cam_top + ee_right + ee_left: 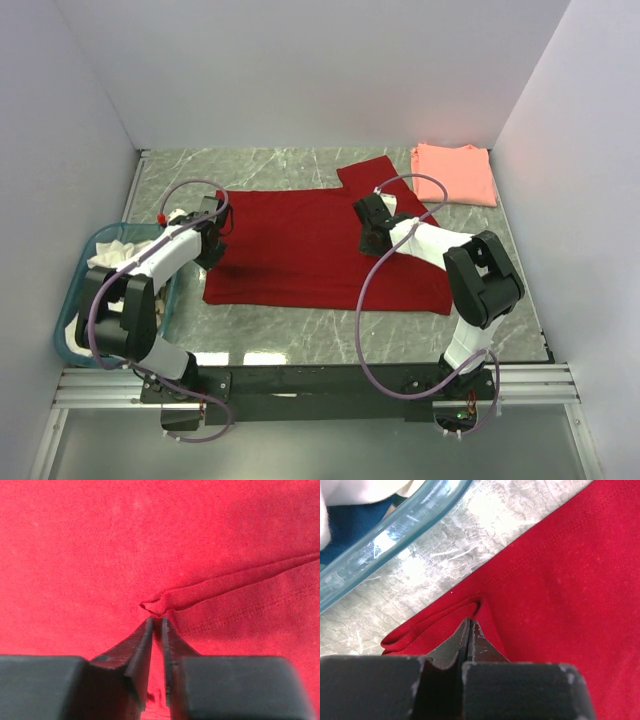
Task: Fold and stack the t-shirts
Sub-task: Fold the tshirt
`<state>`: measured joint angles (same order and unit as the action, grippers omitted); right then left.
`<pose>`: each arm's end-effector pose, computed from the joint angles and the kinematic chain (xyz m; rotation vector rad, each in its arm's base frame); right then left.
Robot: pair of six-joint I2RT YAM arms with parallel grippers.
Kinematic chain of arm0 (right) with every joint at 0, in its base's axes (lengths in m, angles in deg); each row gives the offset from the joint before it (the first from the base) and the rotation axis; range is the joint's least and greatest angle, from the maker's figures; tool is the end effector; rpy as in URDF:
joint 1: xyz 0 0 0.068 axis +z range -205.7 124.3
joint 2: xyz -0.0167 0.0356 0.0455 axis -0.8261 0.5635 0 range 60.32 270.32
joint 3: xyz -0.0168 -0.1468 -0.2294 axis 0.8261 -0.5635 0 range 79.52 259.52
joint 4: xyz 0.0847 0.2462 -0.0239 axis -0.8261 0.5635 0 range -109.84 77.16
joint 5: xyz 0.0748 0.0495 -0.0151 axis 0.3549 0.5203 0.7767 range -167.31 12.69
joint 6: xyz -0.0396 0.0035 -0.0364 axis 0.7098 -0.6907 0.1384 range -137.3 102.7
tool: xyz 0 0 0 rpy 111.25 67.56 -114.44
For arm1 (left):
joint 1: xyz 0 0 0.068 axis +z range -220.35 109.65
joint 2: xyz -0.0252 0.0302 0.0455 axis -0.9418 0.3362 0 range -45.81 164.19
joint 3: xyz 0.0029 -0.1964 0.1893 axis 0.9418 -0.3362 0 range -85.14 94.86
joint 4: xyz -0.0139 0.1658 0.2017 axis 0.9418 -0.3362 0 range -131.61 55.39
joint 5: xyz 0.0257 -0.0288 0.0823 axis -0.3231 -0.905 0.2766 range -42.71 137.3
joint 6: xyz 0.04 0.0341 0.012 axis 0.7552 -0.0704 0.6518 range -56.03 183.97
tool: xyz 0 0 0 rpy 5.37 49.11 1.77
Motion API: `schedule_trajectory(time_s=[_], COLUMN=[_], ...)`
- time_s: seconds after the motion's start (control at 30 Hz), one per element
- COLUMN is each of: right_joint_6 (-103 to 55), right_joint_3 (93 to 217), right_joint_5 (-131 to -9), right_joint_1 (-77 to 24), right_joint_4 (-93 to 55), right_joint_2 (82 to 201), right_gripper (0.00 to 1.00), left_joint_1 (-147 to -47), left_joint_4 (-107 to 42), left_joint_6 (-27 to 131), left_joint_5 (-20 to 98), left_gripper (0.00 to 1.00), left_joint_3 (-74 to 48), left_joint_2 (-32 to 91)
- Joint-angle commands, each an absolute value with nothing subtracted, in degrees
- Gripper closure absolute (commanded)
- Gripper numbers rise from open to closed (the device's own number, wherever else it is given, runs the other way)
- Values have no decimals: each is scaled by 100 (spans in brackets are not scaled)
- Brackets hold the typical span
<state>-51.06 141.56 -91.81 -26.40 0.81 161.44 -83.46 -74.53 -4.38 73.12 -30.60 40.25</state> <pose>0.3129 0.1652 0.1711 0.1878 2.5564 0.0848 0.2722 -0.0474 0.1994 -1.2927 2.2599 0.1747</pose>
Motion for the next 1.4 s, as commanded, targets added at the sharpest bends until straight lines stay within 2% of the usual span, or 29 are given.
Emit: schedule_trajectory(time_s=[0.0, 0.07, 0.1, 0.6, 1.37], right_joint_6=[-5096, -5114, -5105, -5149, -5166], right_joint_3=[14412, 14385, 14351, 14086, 14376], right_joint_5=[-9427, -9462, -9497, -9884, -9998], right_joint_1=[-2591, -2600, -2600, -2608, -2679], right_joint_4=[29, 46, 55, -32, -235], right_joint_2=[16140, 16078, 15999, 15278, 15744], right_gripper=[89, 99, 100, 100, 100], left_joint_1=[-8362, -8362, -8362, -8354, -8178], left_joint_4=[-7495, -7530, -7539, -7794, -8198], left_joint_6=[-432, -432, -432, -555, -696], left_joint_5=[7392, 7410, 7436, 7630, 7902], left_gripper=[99, 99, 99, 99, 99], left_joint_3=[-3091, -3091, -3100, -3074, -2485], left_joint_2=[3786, 3734, 3716, 3584, 4032])
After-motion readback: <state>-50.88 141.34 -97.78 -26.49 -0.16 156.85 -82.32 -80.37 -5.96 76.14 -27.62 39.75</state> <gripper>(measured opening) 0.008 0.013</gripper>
